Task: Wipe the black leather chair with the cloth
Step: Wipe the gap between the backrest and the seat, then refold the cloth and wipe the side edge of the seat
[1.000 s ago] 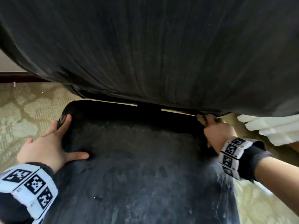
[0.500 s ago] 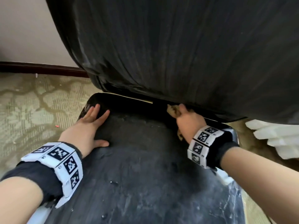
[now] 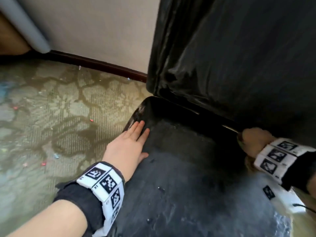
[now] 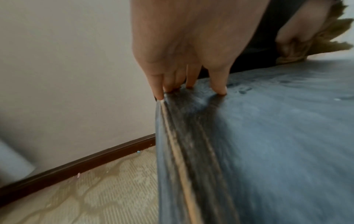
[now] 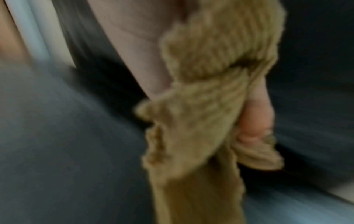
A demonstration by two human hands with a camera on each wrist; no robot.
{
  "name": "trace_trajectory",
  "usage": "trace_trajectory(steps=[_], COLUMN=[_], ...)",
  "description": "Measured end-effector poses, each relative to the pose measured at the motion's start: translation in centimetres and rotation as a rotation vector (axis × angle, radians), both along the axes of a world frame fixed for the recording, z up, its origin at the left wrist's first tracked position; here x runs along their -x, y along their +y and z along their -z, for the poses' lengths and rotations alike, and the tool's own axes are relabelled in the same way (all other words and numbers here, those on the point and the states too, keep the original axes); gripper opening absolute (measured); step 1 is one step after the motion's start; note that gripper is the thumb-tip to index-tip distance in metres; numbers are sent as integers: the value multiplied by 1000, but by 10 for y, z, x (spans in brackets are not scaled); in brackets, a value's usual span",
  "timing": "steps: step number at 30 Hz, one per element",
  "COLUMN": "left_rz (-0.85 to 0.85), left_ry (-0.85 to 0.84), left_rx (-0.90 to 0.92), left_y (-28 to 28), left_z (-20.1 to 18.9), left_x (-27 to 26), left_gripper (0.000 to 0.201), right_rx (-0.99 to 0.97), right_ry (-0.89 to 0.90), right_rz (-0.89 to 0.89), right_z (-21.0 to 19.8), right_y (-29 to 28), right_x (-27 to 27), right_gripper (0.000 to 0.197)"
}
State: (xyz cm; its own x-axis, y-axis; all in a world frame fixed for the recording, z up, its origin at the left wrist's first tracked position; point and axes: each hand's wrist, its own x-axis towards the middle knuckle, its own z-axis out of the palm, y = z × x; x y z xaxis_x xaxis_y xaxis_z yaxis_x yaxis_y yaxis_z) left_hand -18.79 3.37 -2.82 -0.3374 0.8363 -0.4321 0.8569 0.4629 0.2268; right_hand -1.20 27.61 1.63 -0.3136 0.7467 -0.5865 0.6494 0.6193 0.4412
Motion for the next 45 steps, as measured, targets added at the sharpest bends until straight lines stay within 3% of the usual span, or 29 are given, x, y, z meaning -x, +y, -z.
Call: trace_trajectory(steps=[4,6,11,15,18,21,24,26,29,32,34,36,38,41,43,45], left_rz=[-142,-294,-555,-599,-613,-670,-790,-758,-537,-337,-284,-193,-122,-102,-68,-153], left_ry=[-46,-73,-174,-211,-196,-209,-261,-229,-45,135,137,78,38,24,-41,-81], left_rx=[-97,-152,-272,-548,-635,-612,-609,-612,-512,-449,-499,-537,-548,-505,-455,-402], left_y=[-20,-28,-42,-25,0,17,21,23,24,22,17,14,12,-1,-9,-8], left_z=[-6,-7,-6,-7,-5,-6,-9,-11,-12,-13,-11,-4,-1,0,-2,-8], left_x=[18,31,52,47,38,31,33,37,40,39,39,38,40,49,48,41], left_gripper=[63,60,54,42,34,28,21,20,25,17,32,54,47,28,42,53], right_rx=[227,297,321,454,531,583,573,541,577,707,692,637,594,546,521,528], right_ry=[550,664,546,530,458,422,479,503,546,872,974,930,845,702,679,693], right_rz=[-241,-316,-396,-378,-437,-439,-440,-529,-563,-287,-135,-237,-384,-414,-414,-412], right_z=[-7,1,24,21,17,7,-3,-2,2,7,9,15,19,19,19,21], right_y=[-52,-74,-107,-123,-127,-122,-114,-110,-107,-103,-98,-95,-93,-92,-89,-91], right_x=[88,125,185,181,166,149,130,118,111,110,110,110,112,114,115,118], right_gripper=[29,41,61,80,89,88,71,61,59,56,49,42,37,40,40,41])
